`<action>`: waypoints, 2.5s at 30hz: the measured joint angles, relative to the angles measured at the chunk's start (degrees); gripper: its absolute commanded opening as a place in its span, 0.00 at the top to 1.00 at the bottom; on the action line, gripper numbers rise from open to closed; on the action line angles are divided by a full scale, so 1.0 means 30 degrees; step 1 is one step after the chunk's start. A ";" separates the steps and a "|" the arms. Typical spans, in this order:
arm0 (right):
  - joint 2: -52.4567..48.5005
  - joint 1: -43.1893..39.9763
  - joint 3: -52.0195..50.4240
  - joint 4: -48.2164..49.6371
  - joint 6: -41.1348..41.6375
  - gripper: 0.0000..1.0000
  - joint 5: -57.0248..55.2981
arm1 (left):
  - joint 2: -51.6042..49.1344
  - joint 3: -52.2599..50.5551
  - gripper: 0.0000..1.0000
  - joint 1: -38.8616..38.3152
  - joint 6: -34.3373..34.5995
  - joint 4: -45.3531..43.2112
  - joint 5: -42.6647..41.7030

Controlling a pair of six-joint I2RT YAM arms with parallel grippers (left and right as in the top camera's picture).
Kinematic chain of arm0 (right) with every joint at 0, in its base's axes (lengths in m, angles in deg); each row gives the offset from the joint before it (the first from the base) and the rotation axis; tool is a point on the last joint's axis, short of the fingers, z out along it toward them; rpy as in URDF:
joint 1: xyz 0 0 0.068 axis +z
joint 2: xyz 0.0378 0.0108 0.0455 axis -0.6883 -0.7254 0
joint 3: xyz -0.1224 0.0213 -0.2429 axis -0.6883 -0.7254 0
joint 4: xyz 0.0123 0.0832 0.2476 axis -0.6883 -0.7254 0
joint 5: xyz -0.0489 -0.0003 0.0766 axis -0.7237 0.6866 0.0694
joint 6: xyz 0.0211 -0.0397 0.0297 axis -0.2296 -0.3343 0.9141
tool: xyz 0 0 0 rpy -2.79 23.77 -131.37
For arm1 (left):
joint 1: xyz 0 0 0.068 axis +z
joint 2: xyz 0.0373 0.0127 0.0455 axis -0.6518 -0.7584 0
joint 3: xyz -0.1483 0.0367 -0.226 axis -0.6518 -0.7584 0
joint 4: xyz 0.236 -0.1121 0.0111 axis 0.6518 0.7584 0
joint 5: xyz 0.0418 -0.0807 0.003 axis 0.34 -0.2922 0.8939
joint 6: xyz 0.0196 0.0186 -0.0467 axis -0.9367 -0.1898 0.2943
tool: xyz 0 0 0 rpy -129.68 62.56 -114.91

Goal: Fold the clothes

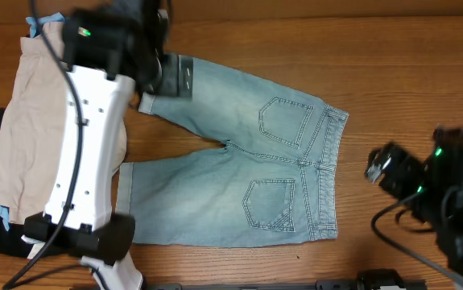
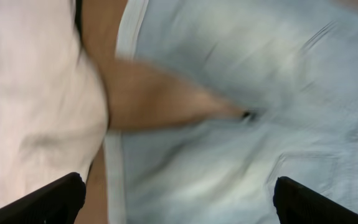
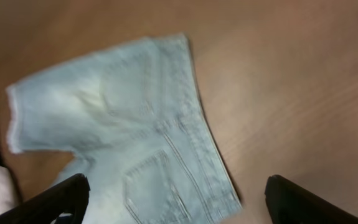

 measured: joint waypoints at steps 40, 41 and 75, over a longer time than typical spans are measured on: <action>-0.7563 0.1727 -0.4080 0.4167 -0.2776 0.01 0.3774 | 1.3027 -3.4541 0.17 0.4728 2.0961 -1.7558 0.2783; -0.7563 0.1916 -0.4080 0.4226 -0.2798 0.01 0.3767 | 1.3136 -3.4665 0.18 0.4728 2.0961 -1.7741 0.2783; -0.7614 0.2164 -1.2313 0.7351 0.6062 0.46 0.3963 | 1.3537 -3.4986 0.96 0.4743 2.0393 -1.8731 0.2922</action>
